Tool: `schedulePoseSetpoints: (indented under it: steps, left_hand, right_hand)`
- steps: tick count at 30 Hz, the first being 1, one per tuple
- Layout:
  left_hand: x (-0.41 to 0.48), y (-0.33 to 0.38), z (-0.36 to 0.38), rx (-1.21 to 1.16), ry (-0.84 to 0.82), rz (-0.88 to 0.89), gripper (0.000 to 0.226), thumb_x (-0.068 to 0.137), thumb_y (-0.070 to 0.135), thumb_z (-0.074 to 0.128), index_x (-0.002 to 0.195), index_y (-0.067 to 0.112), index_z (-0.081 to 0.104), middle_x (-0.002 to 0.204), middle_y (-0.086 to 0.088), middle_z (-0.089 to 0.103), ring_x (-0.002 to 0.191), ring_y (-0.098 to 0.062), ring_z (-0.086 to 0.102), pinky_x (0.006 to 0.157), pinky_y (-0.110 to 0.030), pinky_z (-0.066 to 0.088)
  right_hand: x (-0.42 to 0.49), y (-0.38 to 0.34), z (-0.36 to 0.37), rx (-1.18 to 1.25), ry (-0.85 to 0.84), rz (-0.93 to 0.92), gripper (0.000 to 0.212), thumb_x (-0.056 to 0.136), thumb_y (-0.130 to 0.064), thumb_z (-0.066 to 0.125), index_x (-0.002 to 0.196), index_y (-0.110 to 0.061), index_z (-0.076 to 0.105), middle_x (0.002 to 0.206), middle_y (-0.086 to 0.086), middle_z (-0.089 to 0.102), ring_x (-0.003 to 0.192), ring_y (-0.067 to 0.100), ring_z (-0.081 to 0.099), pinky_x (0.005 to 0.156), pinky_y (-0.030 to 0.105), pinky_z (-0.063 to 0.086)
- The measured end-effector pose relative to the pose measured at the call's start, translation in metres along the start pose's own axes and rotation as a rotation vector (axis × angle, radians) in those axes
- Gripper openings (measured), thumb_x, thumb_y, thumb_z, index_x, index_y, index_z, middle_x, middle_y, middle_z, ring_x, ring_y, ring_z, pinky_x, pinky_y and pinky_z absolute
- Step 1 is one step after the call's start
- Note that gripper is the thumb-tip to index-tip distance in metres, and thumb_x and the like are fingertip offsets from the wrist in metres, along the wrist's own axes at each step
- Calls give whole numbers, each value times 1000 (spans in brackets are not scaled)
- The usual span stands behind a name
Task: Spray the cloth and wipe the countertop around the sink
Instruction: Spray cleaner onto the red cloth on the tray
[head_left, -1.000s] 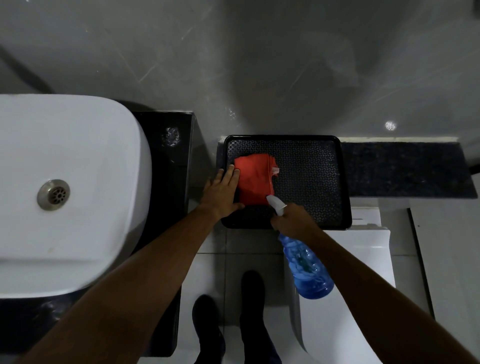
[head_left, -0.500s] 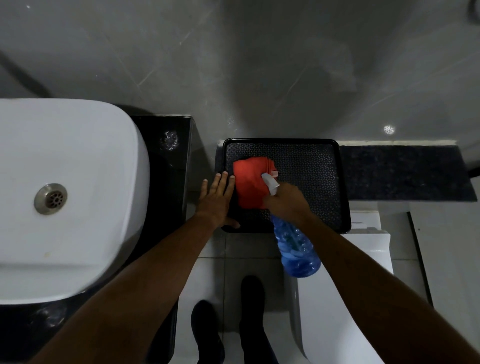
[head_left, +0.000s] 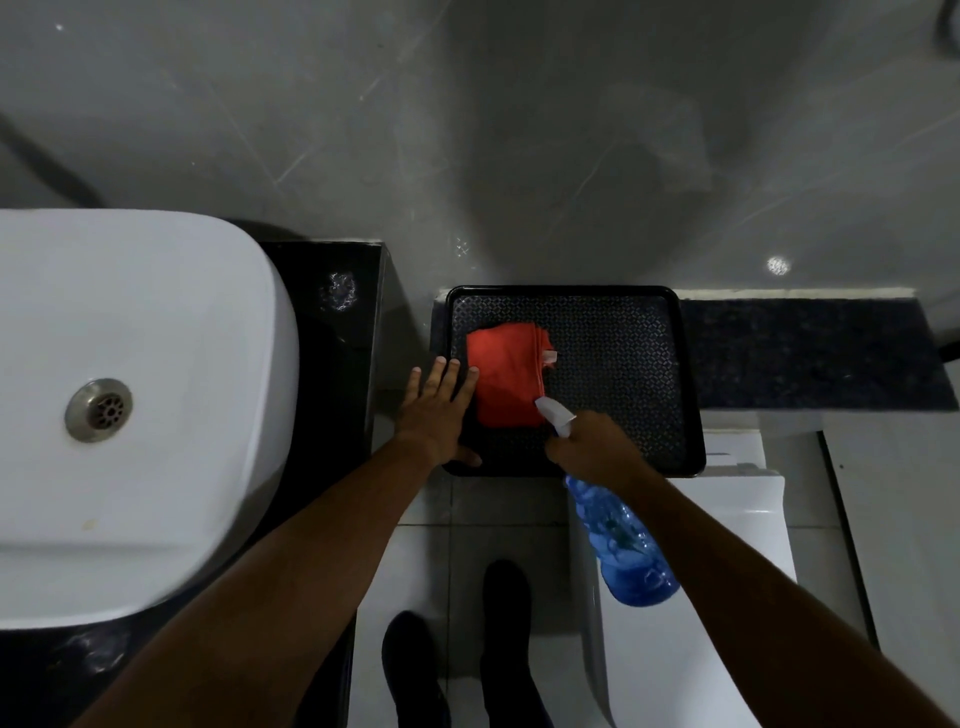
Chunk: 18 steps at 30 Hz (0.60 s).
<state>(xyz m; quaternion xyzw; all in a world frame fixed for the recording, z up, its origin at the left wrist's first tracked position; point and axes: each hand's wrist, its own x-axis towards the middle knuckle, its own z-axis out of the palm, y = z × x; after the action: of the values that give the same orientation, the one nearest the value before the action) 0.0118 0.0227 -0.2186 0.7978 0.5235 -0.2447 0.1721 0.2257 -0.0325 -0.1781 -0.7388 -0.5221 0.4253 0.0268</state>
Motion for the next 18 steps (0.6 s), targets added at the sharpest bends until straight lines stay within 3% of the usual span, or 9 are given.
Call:
schedulePoseSetpoints:
  steps: [2,6,9,10,12,13,14,16,18]
  left_hand:
    - [0,0,0,-3,-4,0,135,70,71,71,156,19,-19,167,-13,-15,153,-31,-17,123,-55,-5]
    - [2,0,0,-2,-6,-2,135,71,71,72,156,19,-19,167,-13,-15,153,-31,-17,124,-54,-5]
    - [3,0,0,10,-7,-5,134,71,72,70,156,19,-20,167,-13,-15,153,-31,-17,124,-54,-5]
    - [3,0,0,16,-11,-6,134,71,73,70,156,19,-20,167,-13,-16,153,-31,-17,124,-54,-4]
    - [4,0,0,19,-17,-7,135,70,74,69,156,19,-20,167,-13,-16,153,-32,-18,124,-54,-4]
    - [4,0,0,19,-16,-7,135,70,74,69,156,19,-20,167,-13,-16,153,-32,-18,124,-54,-4]
    - [4,0,0,19,-15,-5,136,70,75,69,156,19,-20,167,-13,-15,153,-32,-17,124,-54,-5]
    - [5,-1,1,15,-9,-2,136,69,76,69,156,19,-20,167,-13,-15,153,-32,-17,124,-53,-5]
    - [5,-2,2,9,-6,1,137,68,76,68,156,20,-20,167,-13,-15,153,-32,-18,124,-53,-6]
  right_hand:
    - [-5,3,8,-5,12,27,12,80,-23,63,76,-12,58,80,11,67,82,33,69,67,34,49]
    - [-7,-1,14,19,-20,-2,8,80,-22,64,81,-14,63,73,5,64,76,29,66,64,30,43]
    - [-3,-14,7,85,15,-37,16,80,-21,61,68,-29,55,62,-4,57,71,26,65,61,29,43]
    - [0,-18,4,106,40,-56,9,80,-20,60,76,-28,62,62,-2,60,70,26,66,62,30,46]
    - [5,-24,-6,121,61,-82,25,80,-21,59,102,-19,70,69,5,66,71,28,67,66,35,53]
    - [6,-28,-10,124,61,-77,23,80,-21,59,101,-19,69,71,6,67,71,27,67,66,37,54]
    - [8,-30,-13,128,69,-80,12,80,-21,60,89,-25,67,69,3,65,69,26,65,64,36,52]
    - [11,-30,-17,135,107,-89,27,80,-19,61,67,-38,47,64,-6,57,65,21,60,61,31,44]
    - [13,-29,-19,125,142,-69,30,81,-21,62,61,-34,43,60,-6,56,60,21,59,57,30,42]
